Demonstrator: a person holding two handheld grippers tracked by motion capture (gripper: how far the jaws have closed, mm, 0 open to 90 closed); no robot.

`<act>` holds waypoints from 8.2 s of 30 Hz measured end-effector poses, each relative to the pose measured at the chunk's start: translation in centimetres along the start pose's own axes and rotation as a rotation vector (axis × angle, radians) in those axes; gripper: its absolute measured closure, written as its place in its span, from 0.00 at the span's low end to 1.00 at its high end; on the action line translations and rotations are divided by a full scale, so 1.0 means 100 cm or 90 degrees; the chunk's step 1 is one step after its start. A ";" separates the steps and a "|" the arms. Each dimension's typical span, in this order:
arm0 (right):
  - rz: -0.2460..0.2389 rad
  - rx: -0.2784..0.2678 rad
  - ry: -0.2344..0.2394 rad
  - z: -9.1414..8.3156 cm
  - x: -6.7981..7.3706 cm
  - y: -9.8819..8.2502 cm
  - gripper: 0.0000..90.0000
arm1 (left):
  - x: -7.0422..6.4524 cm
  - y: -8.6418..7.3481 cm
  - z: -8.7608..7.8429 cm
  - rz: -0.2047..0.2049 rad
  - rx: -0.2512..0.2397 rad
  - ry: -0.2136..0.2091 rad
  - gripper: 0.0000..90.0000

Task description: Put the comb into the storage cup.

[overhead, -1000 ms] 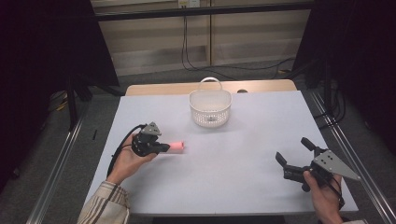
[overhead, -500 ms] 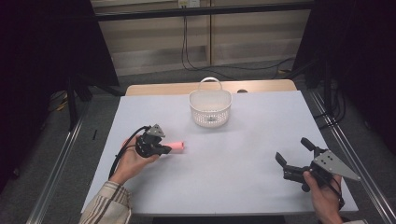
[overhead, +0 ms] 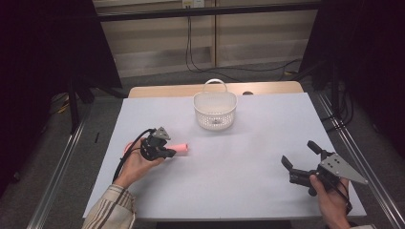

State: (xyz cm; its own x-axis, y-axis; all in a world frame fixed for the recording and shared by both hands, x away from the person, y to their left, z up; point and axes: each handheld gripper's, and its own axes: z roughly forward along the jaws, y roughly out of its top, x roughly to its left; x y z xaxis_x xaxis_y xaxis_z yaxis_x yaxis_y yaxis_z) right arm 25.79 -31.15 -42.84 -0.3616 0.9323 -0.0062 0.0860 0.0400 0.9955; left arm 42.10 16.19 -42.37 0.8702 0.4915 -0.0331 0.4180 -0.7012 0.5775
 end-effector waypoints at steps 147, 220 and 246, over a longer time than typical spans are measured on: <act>-0.005 0.005 0.009 0.000 0.001 0.000 0.00 | 0.028 -0.023 -0.078 -0.074 -0.211 0.132 0.06; -0.008 0.015 0.016 0.001 0.001 -0.001 0.00 | 0.042 -0.036 -0.037 0.007 0.116 0.013 0.08; -0.011 0.017 0.022 0.002 0.002 -0.001 0.00 | 0.043 -0.039 -0.024 0.009 0.151 0.004 0.16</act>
State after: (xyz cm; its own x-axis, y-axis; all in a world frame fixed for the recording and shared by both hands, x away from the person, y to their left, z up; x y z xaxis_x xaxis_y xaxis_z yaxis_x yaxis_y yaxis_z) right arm 25.88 -30.93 -43.00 -0.3944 0.9188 -0.0194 0.1046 0.0658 0.9923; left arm 43.59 22.28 -42.82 0.8749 0.4838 -0.0217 0.4566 -0.8091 0.3701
